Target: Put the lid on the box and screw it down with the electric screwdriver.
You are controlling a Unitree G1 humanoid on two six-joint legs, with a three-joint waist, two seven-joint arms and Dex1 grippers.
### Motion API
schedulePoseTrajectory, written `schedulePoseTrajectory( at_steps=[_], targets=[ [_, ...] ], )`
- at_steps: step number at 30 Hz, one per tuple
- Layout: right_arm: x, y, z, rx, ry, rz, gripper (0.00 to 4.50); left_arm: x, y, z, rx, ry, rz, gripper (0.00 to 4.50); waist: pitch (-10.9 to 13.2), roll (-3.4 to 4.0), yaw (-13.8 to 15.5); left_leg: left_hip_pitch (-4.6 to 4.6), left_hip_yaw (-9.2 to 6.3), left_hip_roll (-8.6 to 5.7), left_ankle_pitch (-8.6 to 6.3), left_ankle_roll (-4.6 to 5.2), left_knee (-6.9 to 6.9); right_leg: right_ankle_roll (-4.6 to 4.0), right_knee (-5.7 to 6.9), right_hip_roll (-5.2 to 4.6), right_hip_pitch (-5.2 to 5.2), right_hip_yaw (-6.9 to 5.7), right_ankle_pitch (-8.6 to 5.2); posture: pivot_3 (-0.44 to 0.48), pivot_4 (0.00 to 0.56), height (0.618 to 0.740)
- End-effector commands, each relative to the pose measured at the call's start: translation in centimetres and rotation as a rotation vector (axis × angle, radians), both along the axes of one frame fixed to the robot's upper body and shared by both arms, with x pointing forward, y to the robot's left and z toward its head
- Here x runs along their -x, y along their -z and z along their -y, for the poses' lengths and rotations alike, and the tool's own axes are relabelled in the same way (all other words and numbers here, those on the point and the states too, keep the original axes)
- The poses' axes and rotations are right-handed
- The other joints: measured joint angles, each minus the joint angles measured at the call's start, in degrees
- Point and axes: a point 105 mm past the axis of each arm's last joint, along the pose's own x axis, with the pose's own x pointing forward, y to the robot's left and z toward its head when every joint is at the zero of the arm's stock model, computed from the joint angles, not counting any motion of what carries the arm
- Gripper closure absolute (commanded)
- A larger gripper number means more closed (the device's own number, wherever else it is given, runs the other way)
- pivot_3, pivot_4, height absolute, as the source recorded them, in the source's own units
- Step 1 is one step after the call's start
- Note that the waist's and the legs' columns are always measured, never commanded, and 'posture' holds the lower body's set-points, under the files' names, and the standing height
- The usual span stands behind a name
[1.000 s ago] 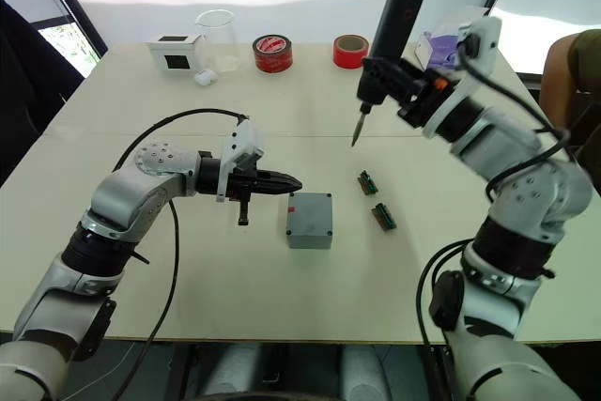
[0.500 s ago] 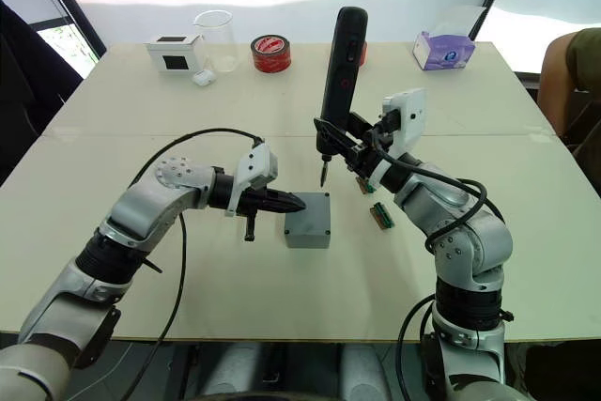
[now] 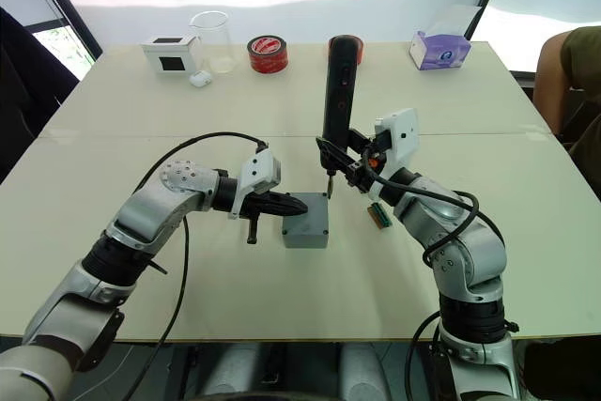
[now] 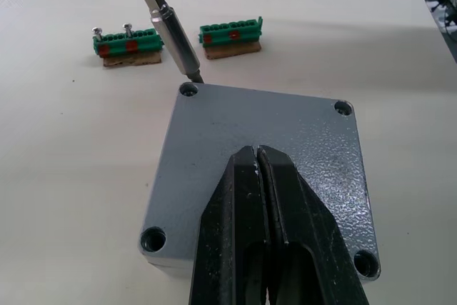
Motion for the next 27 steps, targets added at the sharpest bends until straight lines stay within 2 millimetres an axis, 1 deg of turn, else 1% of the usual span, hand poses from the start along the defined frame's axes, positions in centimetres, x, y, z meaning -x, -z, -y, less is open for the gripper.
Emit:
schedulePoseTrajectory(
  at_steps=[1, 4, 6, 9, 18, 27],
  targets=[
    [0.9, -3.0, 0.0, -0.069, -0.018, 0.115, 2.74, 0.1, 0.4, -0.2, -0.012, -0.003, -0.011, 4.50, 0.00, 0.00, 0.00, 0.00, 0.00, 0.00, 0.00, 0.00, 0.00, 0.00, 0.00, 0.00, 0.00, 0.00, 0.00, 0.000, 0.150, 0.740],
    [1.1, -4.1, 0.1, -0.115, -0.034, 0.132, 2.74, 0.1, 0.5, -0.2, -0.015, -0.001, -0.012, 4.50, 0.00, 0.00, -0.02, 0.00, 0.00, 0.00, 0.00, 0.00, 0.00, 0.00, 0.00, 0.00, 0.00, 0.00, 0.00, 0.000, 0.150, 0.740],
    [1.1, -4.1, 0.0, -0.109, -0.042, 0.127, 2.74, 0.1, 0.5, -0.1, -0.017, 0.001, -0.012, 4.50, 0.00, 0.00, -0.01, 0.01, 0.00, 0.00, 0.00, 0.00, 0.00, 0.00, 0.00, 0.00, 0.00, 0.01, 0.00, 0.000, 0.150, 0.740],
    [1.0, -3.5, -0.1, -0.097, -0.046, 0.108, 2.74, 0.1, 0.5, -0.1, -0.017, 0.000, -0.010, 4.50, 0.00, 0.00, 0.01, 0.02, 0.00, 0.00, 0.00, 0.00, 0.00, 0.00, 0.00, 0.00, 0.01, 0.00, 0.00, 0.000, 0.150, 0.740],
    [0.6, -2.6, -0.7, -0.073, -0.044, 0.095, 2.74, 0.0, 0.5, -0.2, -0.019, -0.010, -0.007, 4.50, 0.00, 0.00, 0.01, 0.02, 0.00, 0.00, 0.00, 0.00, 0.00, 0.00, 0.00, 0.00, 0.01, 0.00, 0.00, 0.000, 0.150, 0.740],
    [0.4, -1.6, -0.8, -0.020, -0.026, 0.099, 2.74, 0.0, 0.5, -0.3, -0.020, -0.015, -0.005, 4.50, 0.00, 0.00, -0.01, 0.02, 0.00, 0.01, 0.00, 0.00, 0.00, 0.00, -0.01, 0.00, 0.01, 0.00, 0.00, 0.000, 0.150, 0.740]
  ],
)
